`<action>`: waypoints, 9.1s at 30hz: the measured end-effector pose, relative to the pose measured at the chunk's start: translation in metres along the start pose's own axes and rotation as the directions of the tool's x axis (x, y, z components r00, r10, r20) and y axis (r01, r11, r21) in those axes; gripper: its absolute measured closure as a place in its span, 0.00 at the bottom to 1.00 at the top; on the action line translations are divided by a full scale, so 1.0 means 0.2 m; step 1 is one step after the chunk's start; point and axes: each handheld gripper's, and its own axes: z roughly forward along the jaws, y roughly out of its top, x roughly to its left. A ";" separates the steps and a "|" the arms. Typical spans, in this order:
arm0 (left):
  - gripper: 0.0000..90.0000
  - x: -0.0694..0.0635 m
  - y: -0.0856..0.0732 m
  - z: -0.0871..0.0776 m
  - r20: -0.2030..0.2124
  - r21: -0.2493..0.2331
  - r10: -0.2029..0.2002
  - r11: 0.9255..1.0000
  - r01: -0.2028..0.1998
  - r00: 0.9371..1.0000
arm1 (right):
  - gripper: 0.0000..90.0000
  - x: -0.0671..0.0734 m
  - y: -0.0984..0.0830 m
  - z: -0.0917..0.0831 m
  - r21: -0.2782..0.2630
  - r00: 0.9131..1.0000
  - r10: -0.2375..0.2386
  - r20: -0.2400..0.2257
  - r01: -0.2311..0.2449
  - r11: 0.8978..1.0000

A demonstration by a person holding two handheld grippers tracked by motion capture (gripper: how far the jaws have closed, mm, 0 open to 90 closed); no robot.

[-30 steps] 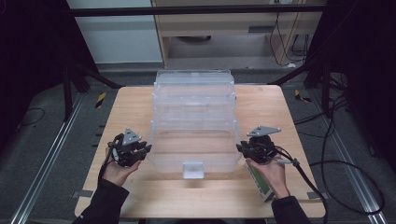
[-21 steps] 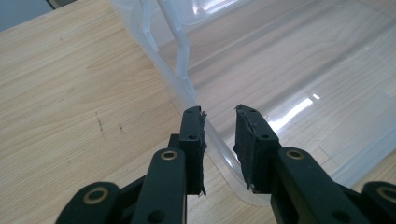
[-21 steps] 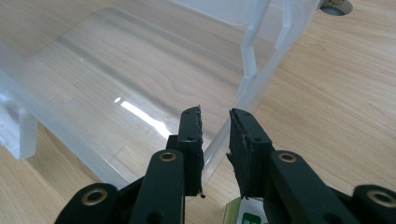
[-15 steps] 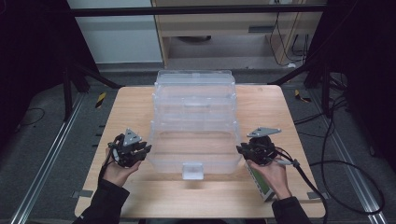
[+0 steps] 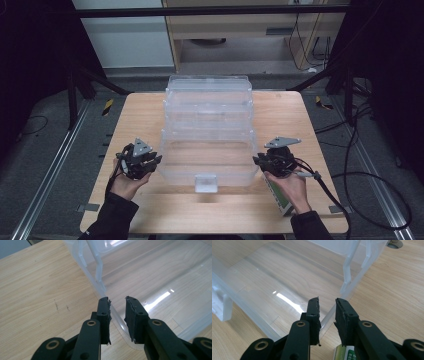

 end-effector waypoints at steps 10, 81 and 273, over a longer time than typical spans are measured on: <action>0.71 0.02 0.00 -0.01 0.013 -0.019 -0.023 1.000 0.023 1.000 | 0.72 -0.02 0.00 0.00 -0.010 1.000 0.009 -0.009 -0.009 1.000; 0.37 0.37 -0.11 -0.12 -0.156 -0.035 -0.193 0.981 0.190 0.969 | 0.43 -0.15 -0.01 -0.34 0.140 0.998 0.020 0.054 -0.028 0.990; 0.34 0.35 -0.13 -0.01 -0.150 0.069 -0.167 0.982 0.178 0.975 | 0.72 -0.14 0.19 -0.51 0.084 0.974 0.034 0.225 -0.054 0.995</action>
